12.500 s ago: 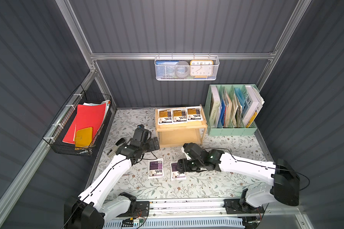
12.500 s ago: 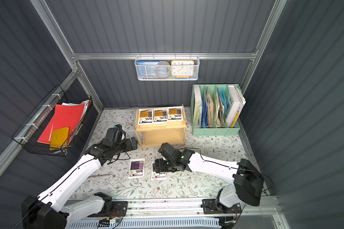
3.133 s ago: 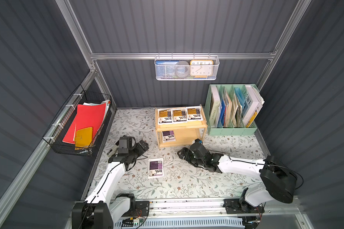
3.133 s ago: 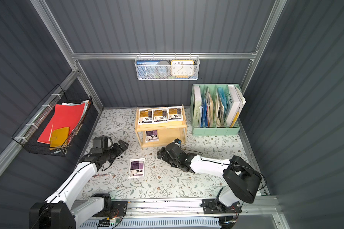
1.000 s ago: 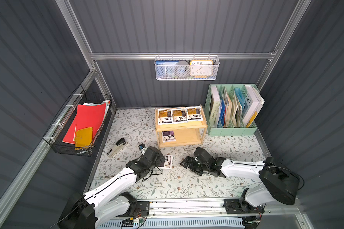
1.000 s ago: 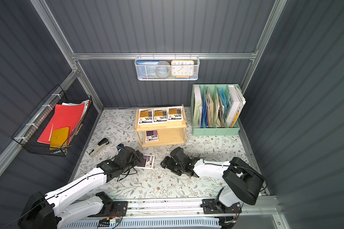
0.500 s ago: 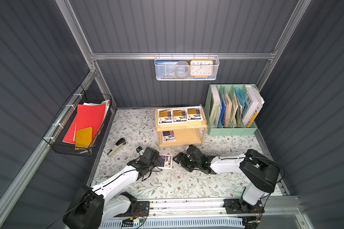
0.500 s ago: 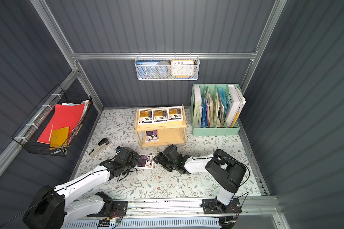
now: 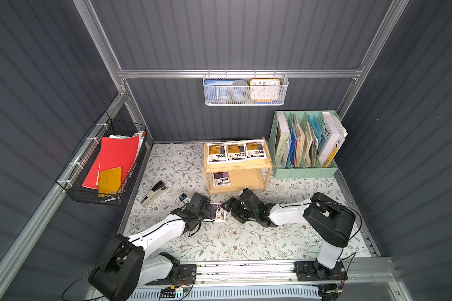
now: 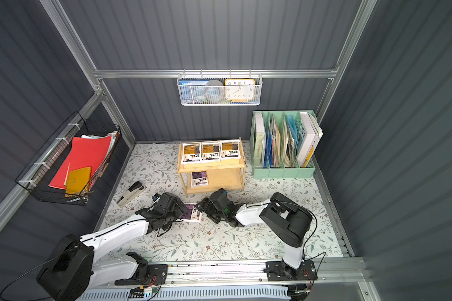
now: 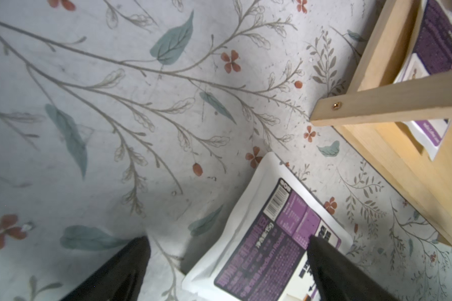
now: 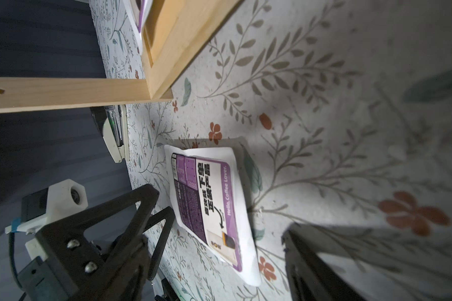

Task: Place the bagged coffee beans on the shelf by color
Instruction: Pick up the bagged coffee beans at the center of the board.

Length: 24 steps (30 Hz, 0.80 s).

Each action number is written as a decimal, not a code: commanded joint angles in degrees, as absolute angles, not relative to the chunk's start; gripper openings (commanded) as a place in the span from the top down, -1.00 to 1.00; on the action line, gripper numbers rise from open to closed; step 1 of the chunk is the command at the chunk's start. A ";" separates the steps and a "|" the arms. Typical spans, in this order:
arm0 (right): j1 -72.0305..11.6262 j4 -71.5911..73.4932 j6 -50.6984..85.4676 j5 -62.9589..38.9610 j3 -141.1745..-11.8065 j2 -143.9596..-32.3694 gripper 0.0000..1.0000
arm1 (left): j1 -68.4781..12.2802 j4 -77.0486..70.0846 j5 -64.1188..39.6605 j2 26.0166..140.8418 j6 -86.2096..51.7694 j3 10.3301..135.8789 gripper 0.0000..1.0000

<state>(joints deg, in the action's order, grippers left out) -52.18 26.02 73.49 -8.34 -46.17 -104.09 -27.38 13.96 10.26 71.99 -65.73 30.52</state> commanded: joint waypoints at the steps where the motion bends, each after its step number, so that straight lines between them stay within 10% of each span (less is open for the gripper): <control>1: -52.72 24.17 74.18 -7.47 -46.78 -105.88 -0.68 | -27.07 19.48 8.34 76.18 -64.17 32.93 -1.00; 24: -52.12 23.38 71.63 -8.02 -45.97 -104.76 -0.67 | -27.09 35.94 15.54 74.35 -60.70 40.34 -1.00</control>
